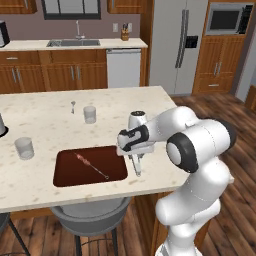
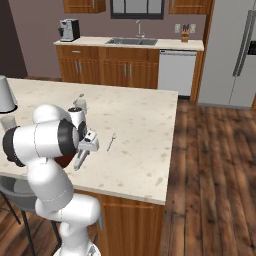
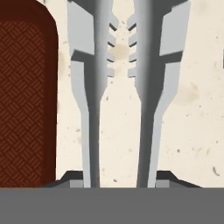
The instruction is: Take the tongs from the drawer on the right and place them on the dining counter next to the tray containing the kebab skewer.
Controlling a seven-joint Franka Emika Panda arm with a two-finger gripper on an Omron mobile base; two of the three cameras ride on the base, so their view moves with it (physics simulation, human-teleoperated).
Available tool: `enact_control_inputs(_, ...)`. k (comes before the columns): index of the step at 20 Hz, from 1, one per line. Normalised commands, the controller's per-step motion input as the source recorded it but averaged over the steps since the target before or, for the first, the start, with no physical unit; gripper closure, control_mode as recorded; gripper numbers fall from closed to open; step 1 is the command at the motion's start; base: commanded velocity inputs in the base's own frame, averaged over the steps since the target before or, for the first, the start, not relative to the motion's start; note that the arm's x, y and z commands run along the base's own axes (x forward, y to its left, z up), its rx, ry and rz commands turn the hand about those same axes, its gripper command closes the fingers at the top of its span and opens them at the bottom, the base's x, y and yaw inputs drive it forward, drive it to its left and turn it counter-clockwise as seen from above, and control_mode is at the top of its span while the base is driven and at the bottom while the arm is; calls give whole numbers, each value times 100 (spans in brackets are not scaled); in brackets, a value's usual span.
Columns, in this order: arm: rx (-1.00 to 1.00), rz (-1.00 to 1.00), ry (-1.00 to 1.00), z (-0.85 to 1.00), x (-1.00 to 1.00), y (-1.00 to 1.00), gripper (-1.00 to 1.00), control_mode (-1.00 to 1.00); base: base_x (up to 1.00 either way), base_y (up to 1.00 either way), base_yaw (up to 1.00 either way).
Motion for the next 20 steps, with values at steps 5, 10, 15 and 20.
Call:
enact_control_inputs(5,5,0,-4,-27,0,0,-100,-100,0,0,0)
enact_control_inputs(10,11,0,-8,3,-1,0,-100,-100,0,0,0)
enact_control_inputs(15,10,0,-3,37,0,0,-100,-100,0,0,0)
enact_control_inputs(20,4,0,0,50,-8,0,-100,-100,0,0,0)
